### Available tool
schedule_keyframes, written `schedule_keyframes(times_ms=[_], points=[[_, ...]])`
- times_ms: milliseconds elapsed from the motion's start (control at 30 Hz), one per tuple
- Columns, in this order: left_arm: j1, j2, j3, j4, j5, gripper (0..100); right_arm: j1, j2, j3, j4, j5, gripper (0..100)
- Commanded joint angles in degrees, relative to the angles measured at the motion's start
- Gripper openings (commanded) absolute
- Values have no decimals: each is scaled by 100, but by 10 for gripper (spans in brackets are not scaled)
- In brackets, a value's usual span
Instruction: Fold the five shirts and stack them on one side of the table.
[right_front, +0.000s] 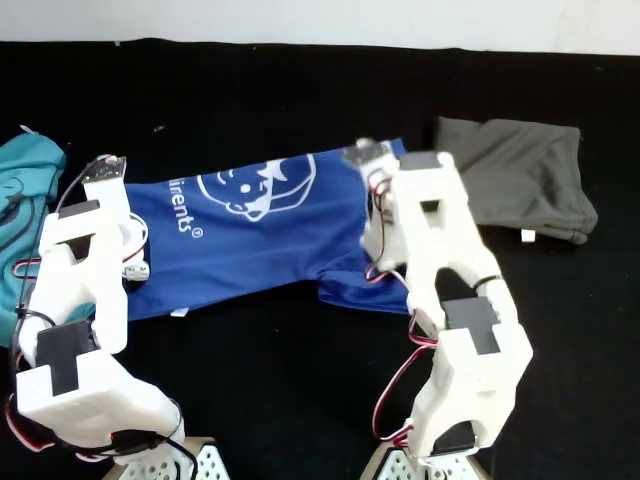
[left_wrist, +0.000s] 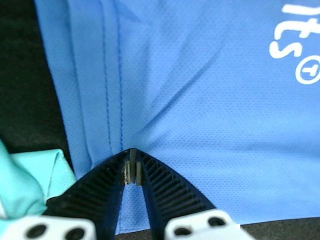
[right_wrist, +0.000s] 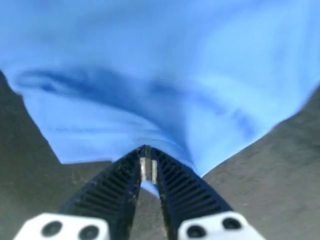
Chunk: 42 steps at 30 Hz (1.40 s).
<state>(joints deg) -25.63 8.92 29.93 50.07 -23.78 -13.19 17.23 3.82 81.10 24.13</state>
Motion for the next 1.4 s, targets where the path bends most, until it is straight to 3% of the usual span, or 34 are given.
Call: schedule_keyframes(times_ms=[0, 267, 367, 500, 667, 933, 1100, 1367], points=[[-48, -22, 13, -176, 18, 8, -48, -374, 198, 224, -35, 6], [-48, -22, 13, -176, 18, 8, -57, -558, 180, 1209, 264, 6], [-48, -22, 13, -176, 18, 8, -57, -1033, 180, 1121, 290, 6], [-48, -22, 13, -176, 18, 8, -198, -1464, 233, 268, 237, 6], [-48, -22, 13, -176, 18, 8, -725, -1068, 523, -488, -132, 6], [-48, -22, 13, -176, 18, 8, -1420, -462, 629, -462, -149, 6], [-48, -22, 13, -176, 18, 8, -1692, -778, 620, 198, -114, 6], [-48, -13, 13, -176, 18, 8, -1253, -1631, 629, 374, -105, 9]])
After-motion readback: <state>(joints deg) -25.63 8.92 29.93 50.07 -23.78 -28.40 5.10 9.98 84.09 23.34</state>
